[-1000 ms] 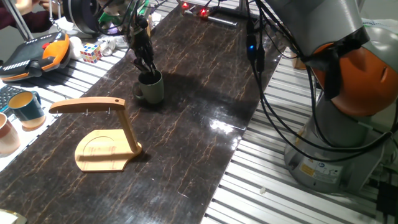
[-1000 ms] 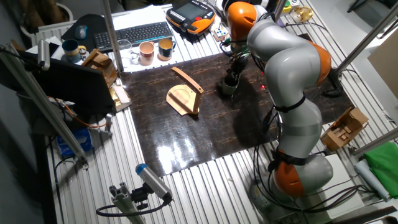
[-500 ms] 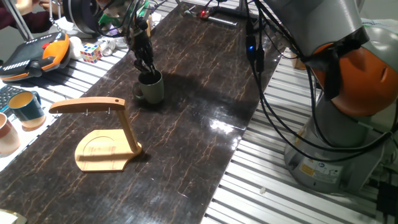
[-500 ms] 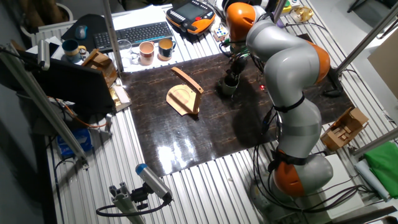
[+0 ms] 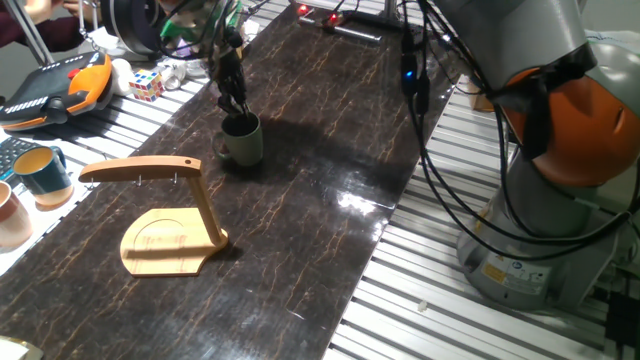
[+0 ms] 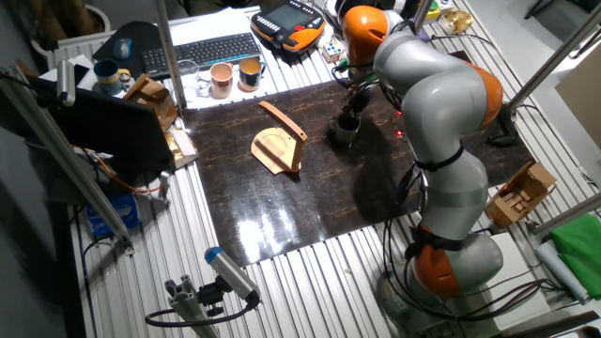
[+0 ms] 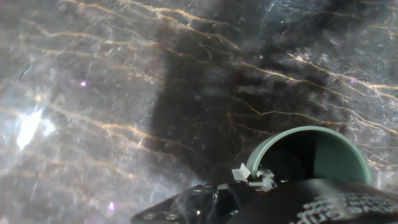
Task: Put the cup on the cup rack
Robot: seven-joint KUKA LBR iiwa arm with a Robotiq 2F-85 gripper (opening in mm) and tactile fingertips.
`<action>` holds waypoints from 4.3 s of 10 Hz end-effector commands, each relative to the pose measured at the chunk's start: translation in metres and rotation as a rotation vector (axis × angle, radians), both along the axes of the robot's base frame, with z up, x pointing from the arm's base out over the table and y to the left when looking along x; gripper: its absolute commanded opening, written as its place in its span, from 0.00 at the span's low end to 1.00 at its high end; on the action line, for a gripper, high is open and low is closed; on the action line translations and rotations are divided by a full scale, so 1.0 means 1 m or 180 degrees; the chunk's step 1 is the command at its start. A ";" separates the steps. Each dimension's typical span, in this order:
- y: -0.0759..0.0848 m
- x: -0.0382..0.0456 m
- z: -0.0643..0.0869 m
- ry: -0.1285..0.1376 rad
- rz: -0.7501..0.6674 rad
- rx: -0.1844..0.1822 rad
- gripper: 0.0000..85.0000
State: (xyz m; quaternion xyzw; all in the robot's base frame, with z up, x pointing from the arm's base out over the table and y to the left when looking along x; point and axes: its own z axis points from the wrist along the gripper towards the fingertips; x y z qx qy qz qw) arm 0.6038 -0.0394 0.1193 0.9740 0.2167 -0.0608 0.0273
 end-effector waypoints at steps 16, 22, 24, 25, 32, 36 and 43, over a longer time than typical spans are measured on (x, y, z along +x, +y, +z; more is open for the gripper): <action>0.109 0.0263 0.067 -0.0677 0.0788 0.0569 0.01; 0.122 0.0165 0.083 -0.0862 0.0955 0.0761 0.01; 0.122 0.0127 0.088 -0.0872 0.0969 0.0763 0.01; 0.122 0.0094 0.091 -0.0871 0.0980 0.0753 0.01; 0.126 -0.0033 0.105 -0.1005 0.1116 0.0797 0.01; 0.127 -0.0116 0.110 -0.1095 0.1191 0.0828 0.01; 0.136 -0.0249 0.112 -0.1114 0.1093 0.0821 0.01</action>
